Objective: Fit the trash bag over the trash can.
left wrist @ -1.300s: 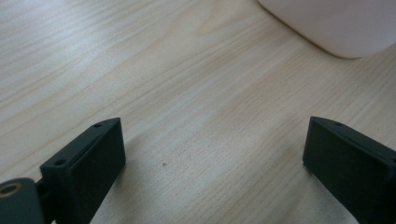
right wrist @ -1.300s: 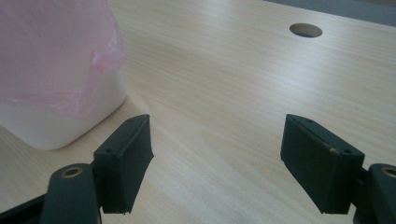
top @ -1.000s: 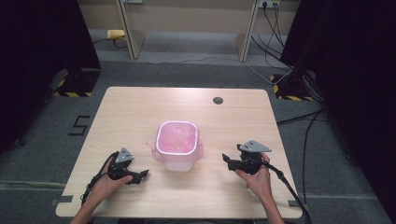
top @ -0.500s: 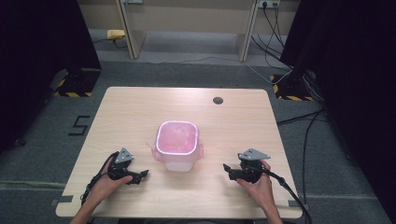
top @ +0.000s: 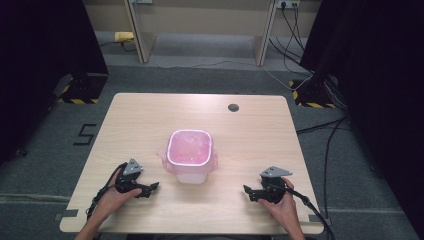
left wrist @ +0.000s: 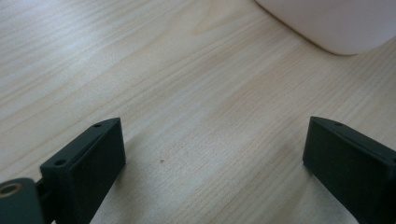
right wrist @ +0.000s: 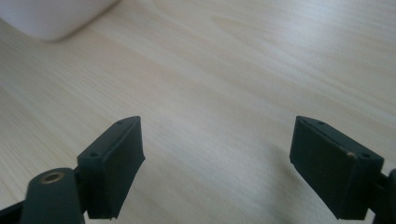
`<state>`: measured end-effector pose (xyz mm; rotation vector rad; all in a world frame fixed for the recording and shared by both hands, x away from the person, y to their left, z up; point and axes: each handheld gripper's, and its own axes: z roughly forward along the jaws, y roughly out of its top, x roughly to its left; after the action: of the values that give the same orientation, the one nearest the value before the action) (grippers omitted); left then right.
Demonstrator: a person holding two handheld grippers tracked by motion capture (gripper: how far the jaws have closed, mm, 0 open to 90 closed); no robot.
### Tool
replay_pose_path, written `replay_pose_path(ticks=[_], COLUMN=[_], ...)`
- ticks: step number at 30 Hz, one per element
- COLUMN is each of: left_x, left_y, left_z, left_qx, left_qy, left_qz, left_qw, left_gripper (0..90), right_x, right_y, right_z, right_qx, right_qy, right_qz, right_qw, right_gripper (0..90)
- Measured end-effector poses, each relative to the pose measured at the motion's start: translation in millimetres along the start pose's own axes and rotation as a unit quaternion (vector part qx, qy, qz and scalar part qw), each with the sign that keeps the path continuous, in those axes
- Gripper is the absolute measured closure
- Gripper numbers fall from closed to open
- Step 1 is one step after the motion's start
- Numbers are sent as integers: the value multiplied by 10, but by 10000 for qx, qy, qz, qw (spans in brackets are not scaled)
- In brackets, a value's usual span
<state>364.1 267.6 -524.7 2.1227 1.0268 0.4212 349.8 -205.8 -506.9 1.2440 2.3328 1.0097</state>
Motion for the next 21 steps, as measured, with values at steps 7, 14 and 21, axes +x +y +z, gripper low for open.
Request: replay_pose_path(ticks=[7,14,21], left_x=[-1,-1,-1], left_y=[0,0,0], left_z=[0,0,0], left_qx=[-3,1,0], left_qy=[0,0,1], left_qz=[-6,0,-2], left_qw=[10000,10000,10000], left_gripper=[49,49,50], right_x=[7,7,8], right_y=[-146,-179,-178], right_z=[-3,-36,-34], right_qx=[-82,-85,-82], right_qy=[-161,-130,-125], right_qz=[-265,-295,-302], right_qw=[9995,9994,9994], right_gripper=[151,149,144])
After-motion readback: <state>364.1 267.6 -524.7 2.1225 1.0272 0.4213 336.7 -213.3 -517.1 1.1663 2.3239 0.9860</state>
